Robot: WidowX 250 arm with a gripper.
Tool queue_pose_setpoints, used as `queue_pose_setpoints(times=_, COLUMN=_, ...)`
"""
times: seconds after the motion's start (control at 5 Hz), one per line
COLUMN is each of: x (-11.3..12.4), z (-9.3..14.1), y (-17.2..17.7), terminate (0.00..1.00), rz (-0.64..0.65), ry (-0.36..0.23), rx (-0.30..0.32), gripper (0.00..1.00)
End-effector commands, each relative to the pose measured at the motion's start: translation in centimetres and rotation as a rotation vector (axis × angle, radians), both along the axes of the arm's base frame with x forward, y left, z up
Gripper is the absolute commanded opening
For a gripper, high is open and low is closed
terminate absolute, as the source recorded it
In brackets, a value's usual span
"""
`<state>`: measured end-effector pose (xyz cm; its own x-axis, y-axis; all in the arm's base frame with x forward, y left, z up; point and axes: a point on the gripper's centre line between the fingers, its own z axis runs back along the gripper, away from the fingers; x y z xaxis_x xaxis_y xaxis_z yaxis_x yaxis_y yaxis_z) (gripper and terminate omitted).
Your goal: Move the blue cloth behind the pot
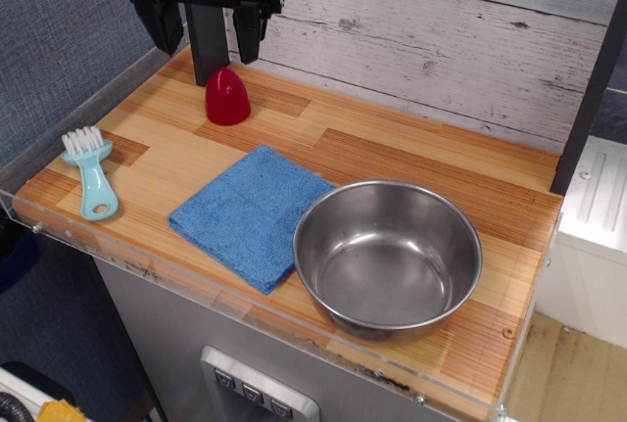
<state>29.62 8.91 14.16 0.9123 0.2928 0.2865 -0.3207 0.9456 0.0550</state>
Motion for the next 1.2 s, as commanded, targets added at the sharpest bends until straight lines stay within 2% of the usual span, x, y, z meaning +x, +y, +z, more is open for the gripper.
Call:
queue_pose_setpoints(times=0.0, x=0.0, z=0.0, y=0.0, terminate=0.0, rz=0.0, ry=0.0, rx=0.0, gripper=1.0)
queue_pose_setpoints(times=0.2, x=-0.4, z=-1.0, y=-0.1, terminate=0.0, rz=-0.071, ry=-0.042, rx=0.0, gripper=1.0)
queue_pose_setpoints(times=0.4, x=-0.8, z=-3.4, y=-0.5, terminate=0.0, rz=-0.129, ry=-0.022, rx=0.022, gripper=1.0)
queue_pose_setpoints(times=0.8, x=-2.6, z=-8.3, y=-1.5, terminate=0.0, rz=-0.171, ry=0.046, rx=0.048, gripper=1.0)
queue_pose_setpoints(times=1.0, x=-3.3, z=-10.7, y=-2.0, terminate=0.0, rz=-0.206, ry=0.1, rx=0.052, gripper=1.0)
